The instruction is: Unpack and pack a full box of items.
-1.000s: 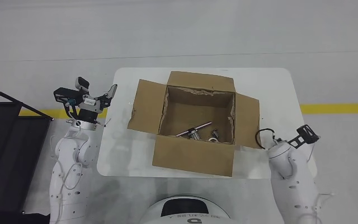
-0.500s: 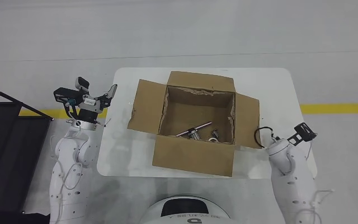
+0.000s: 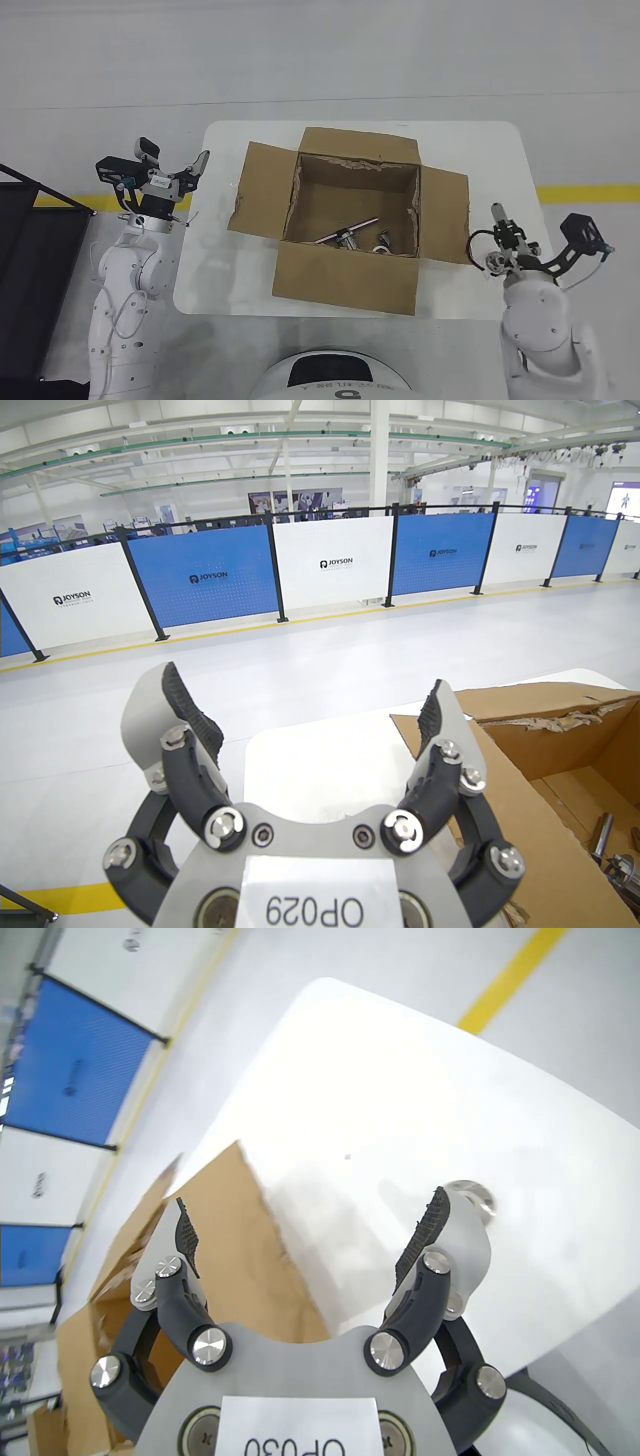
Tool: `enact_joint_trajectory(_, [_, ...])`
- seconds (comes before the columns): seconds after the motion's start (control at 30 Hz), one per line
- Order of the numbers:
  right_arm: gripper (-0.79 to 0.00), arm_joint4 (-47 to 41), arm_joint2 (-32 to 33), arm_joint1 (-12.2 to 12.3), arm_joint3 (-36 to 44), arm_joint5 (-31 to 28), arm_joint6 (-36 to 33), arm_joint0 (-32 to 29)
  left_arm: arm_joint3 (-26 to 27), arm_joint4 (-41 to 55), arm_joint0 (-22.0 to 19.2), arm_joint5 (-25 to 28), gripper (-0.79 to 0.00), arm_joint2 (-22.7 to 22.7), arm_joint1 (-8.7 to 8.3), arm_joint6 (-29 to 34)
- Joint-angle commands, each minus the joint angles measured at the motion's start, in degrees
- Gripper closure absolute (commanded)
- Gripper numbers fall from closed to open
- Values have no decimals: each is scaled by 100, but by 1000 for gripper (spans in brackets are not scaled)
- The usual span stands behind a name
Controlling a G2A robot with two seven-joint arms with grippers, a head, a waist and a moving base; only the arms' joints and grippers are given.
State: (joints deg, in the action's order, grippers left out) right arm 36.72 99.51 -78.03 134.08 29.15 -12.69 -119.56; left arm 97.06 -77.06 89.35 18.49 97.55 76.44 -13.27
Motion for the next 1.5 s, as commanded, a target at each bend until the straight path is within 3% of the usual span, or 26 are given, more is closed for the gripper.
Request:
enact_joint_trajectory(0.0, [-785, 86, -208, -1, 57, -784, 294, -253, 0, 0, 0, 0, -785, 0, 0, 0])
enact_joint_trajectory(0.07, [-742, 483, -402, 18, 57, -1148, 338, -308, 0, 0, 0, 0, -785, 0, 0, 0])
enact_joint_trajectory(0.13, [-785, 1171, -813, 40, 57, -1366, 309, -221, 0, 0, 0, 0, -785, 0, 0, 0])
enact_joint_trajectory(0.23, [-785, 1993, -1408, 59, 57, -1473, 71, -21, 0, 0, 0, 0, -785, 0, 0, 0])
enact_joint_trajectory(0.6, [-785, 1945, -1422, 59, 46, -1526, 50, -6, 0, 0, 0, 0, -785, 0, 0, 0])
enact_joint_trajectory(0.67, [-785, 1380, -1413, 72, -94, -2018, -268, 242, 0, 0, 0, 0, -785, 0, 0, 0])
enact_joint_trajectory(0.73, [-785, 1449, -1450, 88, -71, -2040, -625, 525, 0, 0, 0, 0, -785, 0, 0, 0])
enact_joint_trajectory(0.97, [-785, 3036, -3059, 58, -46, -1543, -1935, 1583, 0, 0, 0, 0, -785, 0, 0, 0])
enact_joint_trajectory(1.2, [-785, 3882, -4584, -185, -1243, -581, -3359, 3177, 0, 0, 0, 0, -785, 0, 0, 0])
enact_joint_trajectory(1.3, [-785, 3918, -4842, -298, -1630, -235, -3820, 3747, 0, 0, 0, 0, -785, 0, 0, 0])
enact_joint_trajectory(1.47, [-785, 3918, -4842, -298, -1630, -235, -3820, 3747, 0, 0, 0, 0, -785, 0, 0, 0])
